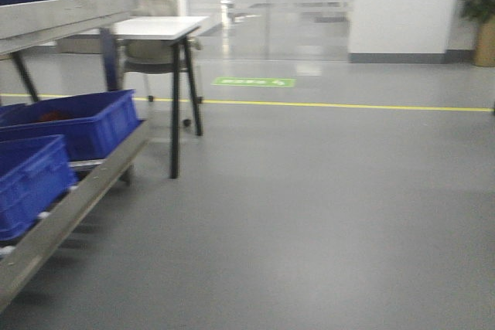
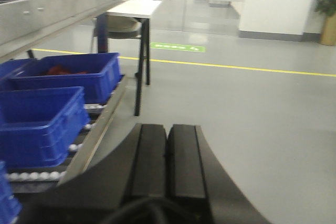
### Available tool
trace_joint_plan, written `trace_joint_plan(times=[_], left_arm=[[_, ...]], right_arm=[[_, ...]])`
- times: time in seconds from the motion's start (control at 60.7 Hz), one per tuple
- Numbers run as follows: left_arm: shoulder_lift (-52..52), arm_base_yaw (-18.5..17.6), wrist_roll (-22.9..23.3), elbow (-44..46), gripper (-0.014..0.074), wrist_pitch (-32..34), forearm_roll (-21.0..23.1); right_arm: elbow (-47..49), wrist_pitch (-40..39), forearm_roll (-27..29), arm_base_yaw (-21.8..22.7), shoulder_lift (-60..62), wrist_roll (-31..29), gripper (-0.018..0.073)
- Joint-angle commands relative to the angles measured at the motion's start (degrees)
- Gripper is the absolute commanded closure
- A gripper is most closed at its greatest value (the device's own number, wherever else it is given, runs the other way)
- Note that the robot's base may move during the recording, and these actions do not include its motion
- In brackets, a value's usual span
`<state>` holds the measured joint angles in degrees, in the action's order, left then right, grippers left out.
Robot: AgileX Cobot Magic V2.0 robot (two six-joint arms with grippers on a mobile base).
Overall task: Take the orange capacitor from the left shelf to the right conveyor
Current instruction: 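Drive the base to the conveyor holding the capacitor in the right gripper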
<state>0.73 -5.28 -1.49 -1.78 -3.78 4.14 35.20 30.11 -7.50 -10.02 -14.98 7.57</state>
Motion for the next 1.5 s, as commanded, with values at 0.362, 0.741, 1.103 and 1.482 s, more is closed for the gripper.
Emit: trace_joint_plan(times=[0.362, 0.741, 1.103, 1.482], left_arm=[[0.6, 0.0, 0.1, 0.2, 0.0723, 5.2, 0.1], [0.6, 0.0, 0.1, 0.2, 0.0723, 5.2, 0.1], [0.6, 0.0, 0.1, 0.2, 0.0723, 5.2, 0.1], [0.6, 0.0, 0.1, 0.2, 0.0723, 5.2, 0.1]], right_arm=[[1.5, -5.1, -0.7, 0.2, -0.7, 0.0, 0.0472], [1.5, -5.1, -0.7, 0.2, -0.7, 0.0, 0.0472], [1.5, -5.1, -0.7, 0.2, -0.7, 0.0, 0.0472], [1.5, -5.1, -0.7, 0.2, -0.7, 0.0, 0.0472]])
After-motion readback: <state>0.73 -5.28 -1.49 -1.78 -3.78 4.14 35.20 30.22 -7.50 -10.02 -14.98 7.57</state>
